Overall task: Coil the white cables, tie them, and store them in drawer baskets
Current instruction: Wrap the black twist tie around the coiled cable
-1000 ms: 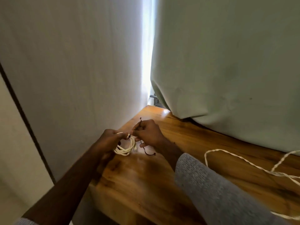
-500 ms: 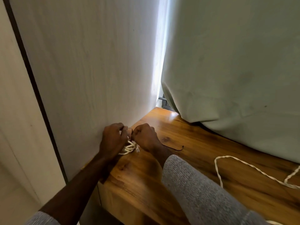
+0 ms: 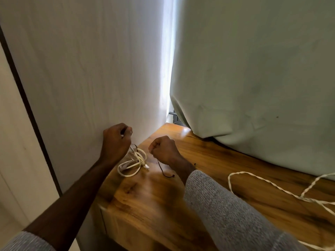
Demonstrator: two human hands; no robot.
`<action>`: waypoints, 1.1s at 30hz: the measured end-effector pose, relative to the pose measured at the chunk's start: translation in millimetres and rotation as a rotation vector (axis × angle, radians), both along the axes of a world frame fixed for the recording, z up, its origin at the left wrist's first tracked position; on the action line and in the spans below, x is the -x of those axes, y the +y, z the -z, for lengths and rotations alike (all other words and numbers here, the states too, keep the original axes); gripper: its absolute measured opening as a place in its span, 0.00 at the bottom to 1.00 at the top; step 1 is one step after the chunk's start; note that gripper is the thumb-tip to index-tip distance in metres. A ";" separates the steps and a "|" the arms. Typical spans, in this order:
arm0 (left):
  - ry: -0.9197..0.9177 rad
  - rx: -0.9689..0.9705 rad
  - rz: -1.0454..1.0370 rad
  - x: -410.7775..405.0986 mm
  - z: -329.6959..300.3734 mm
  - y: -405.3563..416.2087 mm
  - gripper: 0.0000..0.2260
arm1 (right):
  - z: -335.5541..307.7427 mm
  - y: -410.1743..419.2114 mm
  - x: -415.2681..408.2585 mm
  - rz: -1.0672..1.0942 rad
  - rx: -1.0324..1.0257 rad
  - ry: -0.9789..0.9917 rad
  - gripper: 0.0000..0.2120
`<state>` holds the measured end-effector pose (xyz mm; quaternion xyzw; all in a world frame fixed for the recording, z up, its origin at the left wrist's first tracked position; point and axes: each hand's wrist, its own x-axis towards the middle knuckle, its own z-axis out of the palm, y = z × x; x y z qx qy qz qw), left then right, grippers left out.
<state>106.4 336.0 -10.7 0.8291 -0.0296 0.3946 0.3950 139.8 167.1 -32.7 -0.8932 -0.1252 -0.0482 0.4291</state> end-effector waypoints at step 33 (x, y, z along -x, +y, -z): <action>0.071 -0.379 0.833 68.1 65.5 -245.6 0.06 | -12.4 -308.1 236.1 0.261 0.150 -0.151 0.06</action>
